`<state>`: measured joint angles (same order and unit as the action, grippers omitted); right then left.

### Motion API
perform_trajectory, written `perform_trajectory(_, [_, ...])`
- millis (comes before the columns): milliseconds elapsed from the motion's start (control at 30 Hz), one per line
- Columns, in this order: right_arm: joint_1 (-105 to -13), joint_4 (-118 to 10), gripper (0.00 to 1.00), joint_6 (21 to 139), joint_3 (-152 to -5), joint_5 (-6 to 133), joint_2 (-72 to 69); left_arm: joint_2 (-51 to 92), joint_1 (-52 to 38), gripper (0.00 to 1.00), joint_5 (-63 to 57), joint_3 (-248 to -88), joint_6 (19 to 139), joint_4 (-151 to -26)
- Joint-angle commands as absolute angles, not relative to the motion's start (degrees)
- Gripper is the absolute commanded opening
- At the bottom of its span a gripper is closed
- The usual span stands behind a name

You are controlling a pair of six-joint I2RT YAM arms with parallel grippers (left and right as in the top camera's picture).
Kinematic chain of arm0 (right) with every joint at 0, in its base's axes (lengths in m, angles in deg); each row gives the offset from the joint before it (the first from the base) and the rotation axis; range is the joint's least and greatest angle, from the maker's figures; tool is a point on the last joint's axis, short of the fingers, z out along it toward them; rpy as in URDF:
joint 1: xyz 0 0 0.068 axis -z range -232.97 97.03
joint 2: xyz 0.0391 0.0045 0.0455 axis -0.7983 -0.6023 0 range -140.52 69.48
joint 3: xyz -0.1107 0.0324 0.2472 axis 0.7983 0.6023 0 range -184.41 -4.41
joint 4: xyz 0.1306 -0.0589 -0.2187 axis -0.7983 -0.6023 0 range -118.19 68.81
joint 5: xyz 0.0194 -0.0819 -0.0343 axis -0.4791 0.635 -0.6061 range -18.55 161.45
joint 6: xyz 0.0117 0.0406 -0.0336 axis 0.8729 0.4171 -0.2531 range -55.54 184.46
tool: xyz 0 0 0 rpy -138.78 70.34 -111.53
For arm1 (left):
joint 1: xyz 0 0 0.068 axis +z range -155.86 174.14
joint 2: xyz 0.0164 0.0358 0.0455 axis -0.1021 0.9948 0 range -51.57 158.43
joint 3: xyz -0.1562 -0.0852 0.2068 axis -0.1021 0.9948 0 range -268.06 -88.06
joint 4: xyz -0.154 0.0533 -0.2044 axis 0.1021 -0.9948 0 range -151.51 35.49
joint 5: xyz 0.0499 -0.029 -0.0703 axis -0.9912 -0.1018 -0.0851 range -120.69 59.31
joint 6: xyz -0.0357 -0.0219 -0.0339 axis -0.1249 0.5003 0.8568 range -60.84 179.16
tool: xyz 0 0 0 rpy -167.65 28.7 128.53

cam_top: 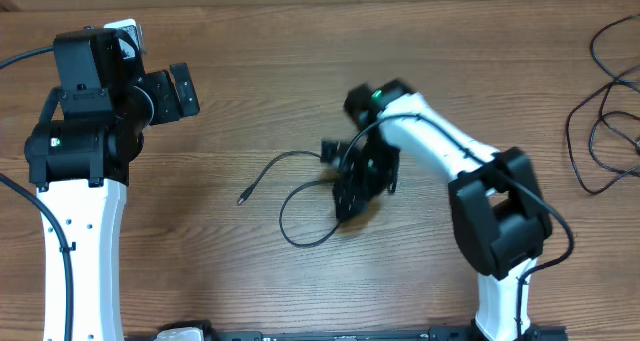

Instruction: Untangle cables

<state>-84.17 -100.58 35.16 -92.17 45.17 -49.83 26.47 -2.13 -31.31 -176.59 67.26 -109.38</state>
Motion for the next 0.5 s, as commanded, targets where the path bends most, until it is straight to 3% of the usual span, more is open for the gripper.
perform_trajectory(0, [-89.5,-99.7,0.70,32.3,-89.7,45.5,-49.1,26.8,-2.6,1.00,-30.7,-176.4,65.6,-109.3])
perform_trajectory(67, [-92.3,-98.7,0.65,30.4,-89.7,45.3,-49.0,26.8,-2.6,1.00,-30.7,-176.4,65.6,-109.4])
perform_trajectory(300, [-101.1,-84.5,0.66,21.9,-89.7,46.1,-49.0,26.8,-2.6,1.00,-30.7,-176.4,65.6,-110.2])
perform_trajectory(400, [-103.1,-79.4,0.39,21.9,-89.6,48.6,-49.1,26.8,-2.6,1.00,-30.7,-176.4,65.3,-111.6])
perform_trajectory(467, [-103.5,-78.7,0.36,22.0,-89.5,48.9,-49.1,26.8,-2.6,1.00,-30.8,-176.4,64.7,-112.3])
